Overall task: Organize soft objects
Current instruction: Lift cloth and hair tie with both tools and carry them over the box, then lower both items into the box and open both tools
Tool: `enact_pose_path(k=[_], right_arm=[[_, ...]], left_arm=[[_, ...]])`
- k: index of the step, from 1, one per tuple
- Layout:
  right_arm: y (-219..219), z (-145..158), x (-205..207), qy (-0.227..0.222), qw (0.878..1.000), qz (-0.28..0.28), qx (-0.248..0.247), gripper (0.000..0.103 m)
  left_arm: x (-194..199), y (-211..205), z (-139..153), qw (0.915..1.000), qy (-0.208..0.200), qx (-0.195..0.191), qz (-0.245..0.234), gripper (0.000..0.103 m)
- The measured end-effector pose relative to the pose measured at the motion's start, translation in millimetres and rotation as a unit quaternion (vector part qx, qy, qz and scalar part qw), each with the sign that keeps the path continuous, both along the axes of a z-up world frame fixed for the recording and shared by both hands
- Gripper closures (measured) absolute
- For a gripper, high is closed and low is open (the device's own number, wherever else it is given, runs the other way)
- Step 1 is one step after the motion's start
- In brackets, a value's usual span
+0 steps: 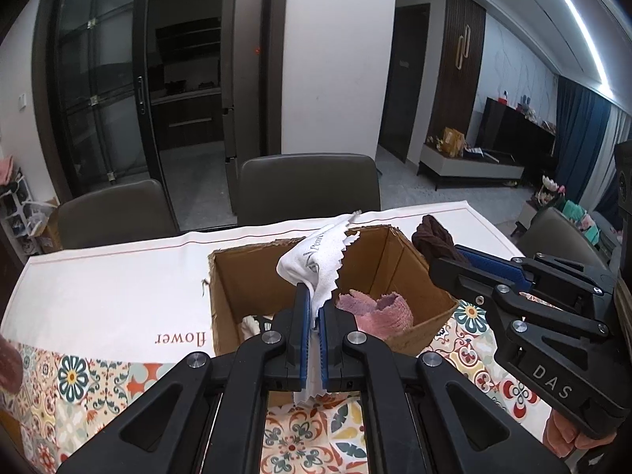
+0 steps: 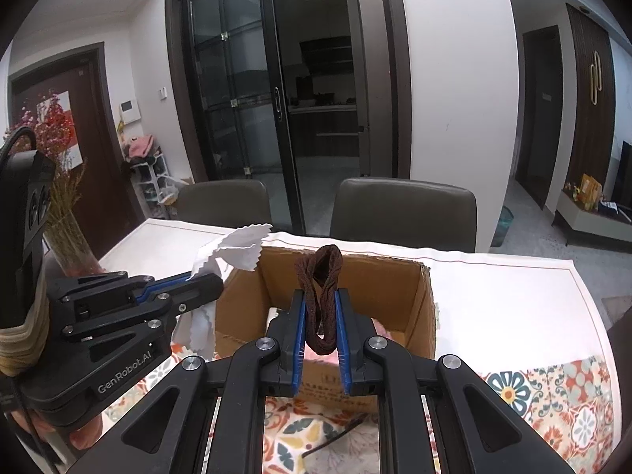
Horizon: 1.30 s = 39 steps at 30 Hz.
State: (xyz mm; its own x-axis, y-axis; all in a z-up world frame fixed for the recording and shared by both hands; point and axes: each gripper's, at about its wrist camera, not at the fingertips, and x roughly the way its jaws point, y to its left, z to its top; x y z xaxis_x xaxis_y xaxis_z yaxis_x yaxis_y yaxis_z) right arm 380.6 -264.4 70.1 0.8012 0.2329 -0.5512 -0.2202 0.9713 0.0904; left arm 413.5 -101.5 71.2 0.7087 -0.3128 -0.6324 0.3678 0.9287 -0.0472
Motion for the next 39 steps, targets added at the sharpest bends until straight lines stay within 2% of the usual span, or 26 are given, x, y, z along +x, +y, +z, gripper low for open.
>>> enact_pose_path(k=[10,16,22,24,28,29,31,39], right_arm=[[-10,-18,34,0.041,0.999,-0.009,0.004,0.088],[-15,-31,54,0.065,0.998,-0.011,0.002,0.088],[-15,-48,68,0.087,0.996,-0.008,-0.020,0.087],[-14,-52,72,0.093,0.995,-0.005,-0.021,0.087],[-15,-59,78,0.099,0.995,-0.005,-0.024,0.085],[-14,-59,80,0.101,0.995,-0.005,-0.024,0.084],[-16,-63,81,0.108,0.994,-0.005,-0.023,0.072],[-18,-60,75,0.096,0.995,-0.020,-0.025,0.051]], left_arm=[[28,-17,-13,0.9995,0.012,0.028,-0.007,0.097],[45,-23,-29,0.9984,0.039,0.040,-0.012,0.096],[56,-27,-46,0.9967,0.061,0.054,-0.009,0.096],[58,-28,-50,0.9961,0.065,0.059,-0.010,0.092],[60,-28,-57,0.9954,0.066,0.070,-0.007,0.072],[60,-27,-58,0.9953,0.066,0.070,-0.004,0.066],[59,-25,-57,0.9957,0.063,0.068,0.002,0.064],[44,-17,-45,0.9966,0.042,0.067,0.026,0.054]])
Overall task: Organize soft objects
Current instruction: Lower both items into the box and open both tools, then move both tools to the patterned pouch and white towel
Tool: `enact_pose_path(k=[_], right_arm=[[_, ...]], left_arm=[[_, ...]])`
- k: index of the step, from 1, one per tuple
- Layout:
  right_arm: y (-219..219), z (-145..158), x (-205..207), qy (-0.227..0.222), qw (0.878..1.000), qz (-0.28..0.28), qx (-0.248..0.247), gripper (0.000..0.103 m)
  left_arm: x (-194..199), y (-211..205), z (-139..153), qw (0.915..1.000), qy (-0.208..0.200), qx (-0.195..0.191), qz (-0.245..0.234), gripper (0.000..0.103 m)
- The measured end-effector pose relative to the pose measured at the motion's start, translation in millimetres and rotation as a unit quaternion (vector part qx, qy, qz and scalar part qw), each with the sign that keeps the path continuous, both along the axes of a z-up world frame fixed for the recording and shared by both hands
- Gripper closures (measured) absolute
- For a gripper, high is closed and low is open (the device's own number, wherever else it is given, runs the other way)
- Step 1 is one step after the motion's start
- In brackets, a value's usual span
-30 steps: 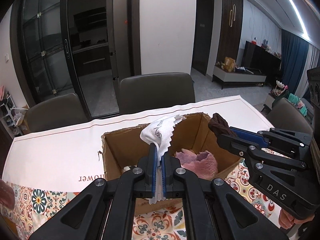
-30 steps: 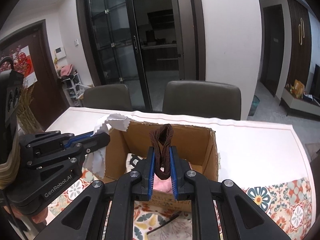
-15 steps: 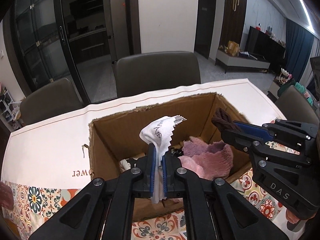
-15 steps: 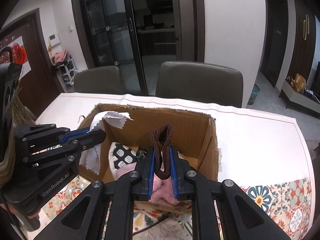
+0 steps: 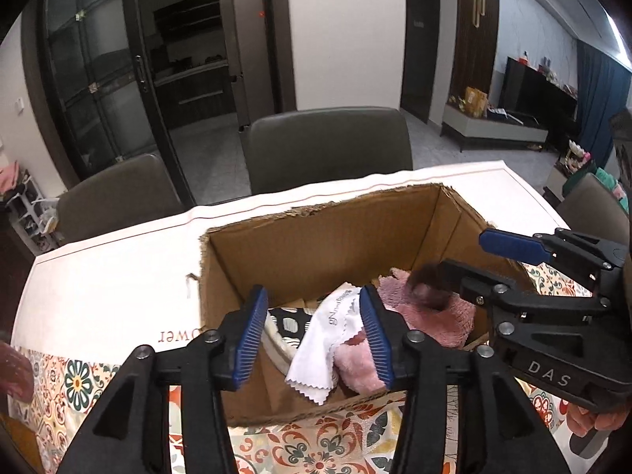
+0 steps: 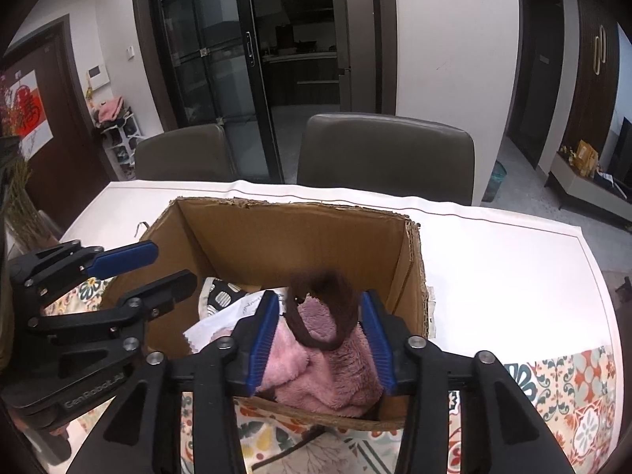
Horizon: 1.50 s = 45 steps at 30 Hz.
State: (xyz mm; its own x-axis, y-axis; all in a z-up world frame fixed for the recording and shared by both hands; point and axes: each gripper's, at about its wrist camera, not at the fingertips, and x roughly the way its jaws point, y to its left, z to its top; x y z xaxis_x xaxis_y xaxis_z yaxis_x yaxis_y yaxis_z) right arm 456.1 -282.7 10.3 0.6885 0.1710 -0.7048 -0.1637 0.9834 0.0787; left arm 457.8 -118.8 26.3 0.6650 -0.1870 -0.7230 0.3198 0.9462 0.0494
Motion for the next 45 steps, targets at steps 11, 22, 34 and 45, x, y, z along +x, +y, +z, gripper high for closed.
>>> enact_pose_path(k=[11,22,34,45], right_arm=[[1,13,-14,-0.015,1.000,-0.013,-0.010,0.051],[-2,34,-76,-0.049,0.997,-0.046,-0.026,0.050],[-3,40,-138,-0.042,0.995,-0.079,-0.036,0.050],[-3,34,-201,-0.038,0.992,-0.117,-0.029,0.050]], left_arm=[[-28,13,16,0.9993,-0.029,0.004,0.023,0.053],[-81,15,30,0.9981,-0.060,-0.001,0.015,0.049],[-131,18,32,0.9977,-0.066,-0.009,-0.010,0.045],[-182,24,25,0.9965,-0.073,-0.017,-0.036,0.039]])
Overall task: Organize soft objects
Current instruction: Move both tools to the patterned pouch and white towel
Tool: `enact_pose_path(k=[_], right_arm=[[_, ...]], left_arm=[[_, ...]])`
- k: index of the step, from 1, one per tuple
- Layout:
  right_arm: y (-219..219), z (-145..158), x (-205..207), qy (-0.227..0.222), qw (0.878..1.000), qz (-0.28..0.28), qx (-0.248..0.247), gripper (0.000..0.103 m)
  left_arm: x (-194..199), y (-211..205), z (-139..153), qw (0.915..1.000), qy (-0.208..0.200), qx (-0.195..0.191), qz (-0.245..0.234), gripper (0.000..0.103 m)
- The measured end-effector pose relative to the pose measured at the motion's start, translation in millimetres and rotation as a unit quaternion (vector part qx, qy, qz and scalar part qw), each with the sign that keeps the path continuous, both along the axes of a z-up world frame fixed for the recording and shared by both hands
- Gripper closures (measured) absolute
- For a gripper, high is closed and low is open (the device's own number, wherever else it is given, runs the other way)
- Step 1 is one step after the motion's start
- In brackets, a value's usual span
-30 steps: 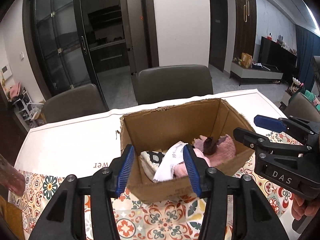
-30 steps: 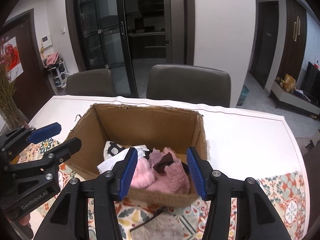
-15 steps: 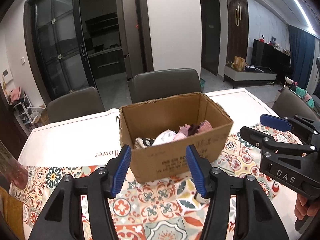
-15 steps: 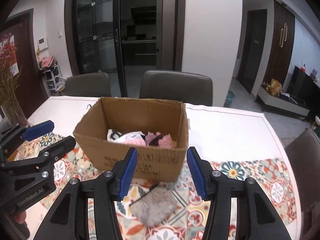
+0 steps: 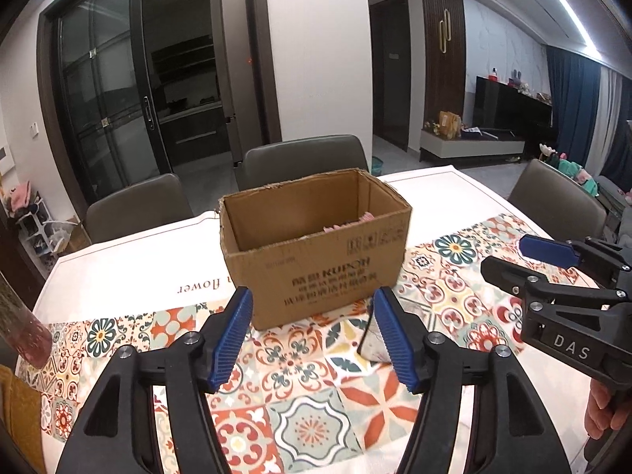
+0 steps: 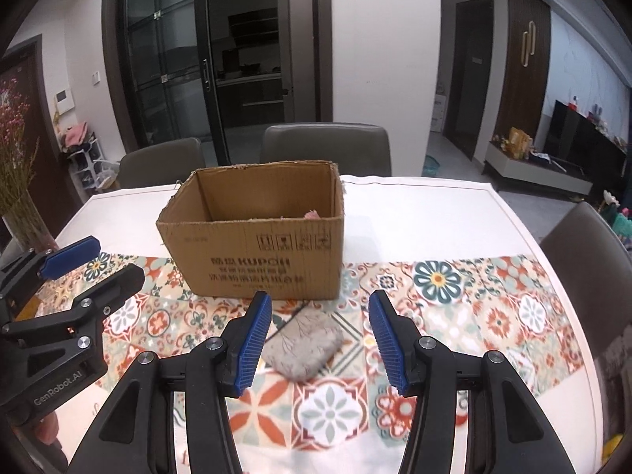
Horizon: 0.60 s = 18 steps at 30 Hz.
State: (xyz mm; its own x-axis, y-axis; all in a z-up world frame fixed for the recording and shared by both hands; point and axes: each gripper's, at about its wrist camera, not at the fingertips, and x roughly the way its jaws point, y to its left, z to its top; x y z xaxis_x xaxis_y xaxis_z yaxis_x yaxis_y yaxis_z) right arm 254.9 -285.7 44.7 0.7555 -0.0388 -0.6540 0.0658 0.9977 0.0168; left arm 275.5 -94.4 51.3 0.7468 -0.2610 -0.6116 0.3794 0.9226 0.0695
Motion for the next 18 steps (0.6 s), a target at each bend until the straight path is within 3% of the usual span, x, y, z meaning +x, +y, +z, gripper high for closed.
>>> enact_pose_path(k=[3,13,18], right_arm=[[2,-2,-19,-0.007,1.000,-0.014,-0.008,0.039],[7,-18,-67,-0.021,0.999,-0.050,-0.004,0.039],[13,-37,-89,-0.026,0.996,-0.082,0.000,0.039]], left_arm=[[-13,2,-4,1.0000,0.002,-0.003,-0.007,0.039],[-46,13,-26,0.9993,0.025,-0.011,-0.026,0.038],[-51,9,-38,0.9984,0.030,0.004,-0.047,0.038]])
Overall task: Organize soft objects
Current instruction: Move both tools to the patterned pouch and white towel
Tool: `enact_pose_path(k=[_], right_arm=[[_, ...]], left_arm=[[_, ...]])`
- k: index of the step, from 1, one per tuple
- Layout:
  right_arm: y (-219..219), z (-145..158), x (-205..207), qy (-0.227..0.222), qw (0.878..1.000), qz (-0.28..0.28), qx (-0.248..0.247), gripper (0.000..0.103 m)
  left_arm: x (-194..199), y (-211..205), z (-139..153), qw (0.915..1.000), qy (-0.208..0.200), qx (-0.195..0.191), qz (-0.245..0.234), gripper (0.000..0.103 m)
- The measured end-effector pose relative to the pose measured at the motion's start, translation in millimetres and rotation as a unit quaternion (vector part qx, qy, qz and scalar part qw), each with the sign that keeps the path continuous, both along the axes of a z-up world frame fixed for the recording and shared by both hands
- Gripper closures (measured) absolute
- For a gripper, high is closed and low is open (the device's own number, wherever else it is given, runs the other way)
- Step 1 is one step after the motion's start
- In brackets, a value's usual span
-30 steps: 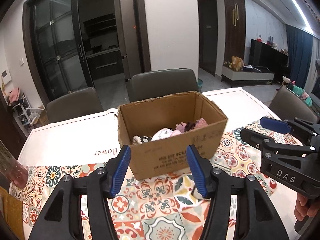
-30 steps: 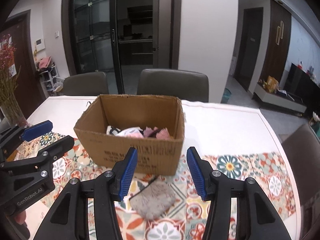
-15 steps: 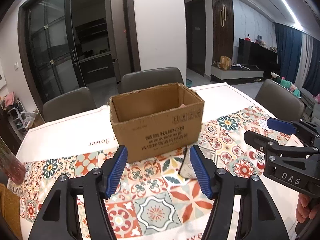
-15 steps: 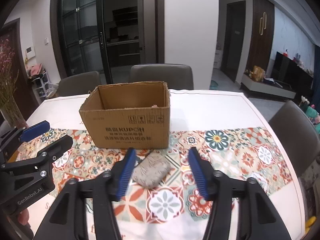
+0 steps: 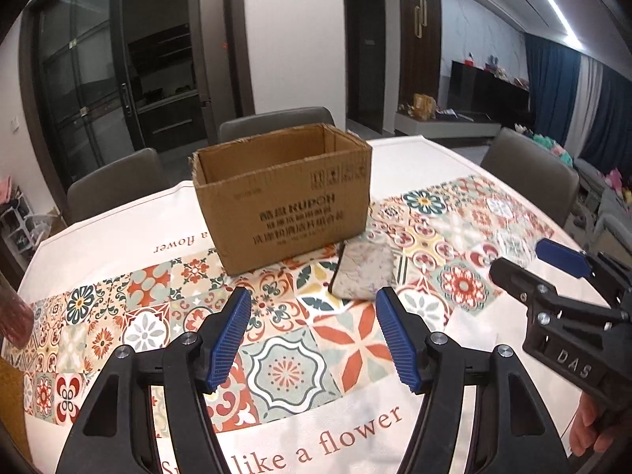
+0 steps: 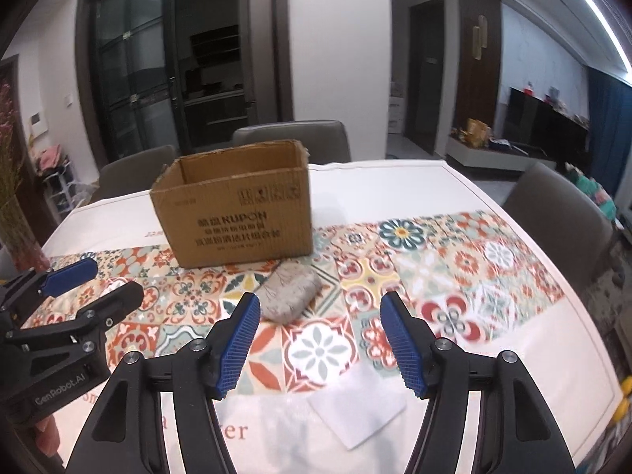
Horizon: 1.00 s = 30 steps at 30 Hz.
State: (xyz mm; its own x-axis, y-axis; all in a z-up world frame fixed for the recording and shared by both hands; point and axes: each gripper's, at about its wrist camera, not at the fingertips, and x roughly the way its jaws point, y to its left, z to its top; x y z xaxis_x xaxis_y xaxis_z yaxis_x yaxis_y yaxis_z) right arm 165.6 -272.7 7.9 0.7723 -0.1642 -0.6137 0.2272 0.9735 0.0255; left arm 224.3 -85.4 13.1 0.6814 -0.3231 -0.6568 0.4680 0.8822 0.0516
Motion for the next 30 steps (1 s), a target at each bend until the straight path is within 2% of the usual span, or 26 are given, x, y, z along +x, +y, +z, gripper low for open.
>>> enact_pose_path(k=[6,12,17,25,30], right_arm=[[4,-34,-20,0.015,0.998,-0.057,0.006,0.039],[-5,-70,-27,0.045,0.992,-0.109,0.054,0.038],[-5,-83,-23,0.051,0.990,-0.119,0.047,0.038],[-11,-104,-11,0.074,0.984,-0.154,0.051,0.038],[-12,-115,-3,0.086,0.982,-0.161,0.049,0.038]], left_arm=[[1,-11,-18,0.9994,0.012,0.015,-0.029,0.038],[11,-24,-39,0.9983,0.027,0.016,-0.050,0.038],[25,-32,-55,0.9969,0.052,0.000,-0.059,0.038],[43,-52,-75,0.9941,0.060,0.007,-0.090,0.036],[55,-61,-86,0.9932,0.068,0.013,-0.093,0.035]])
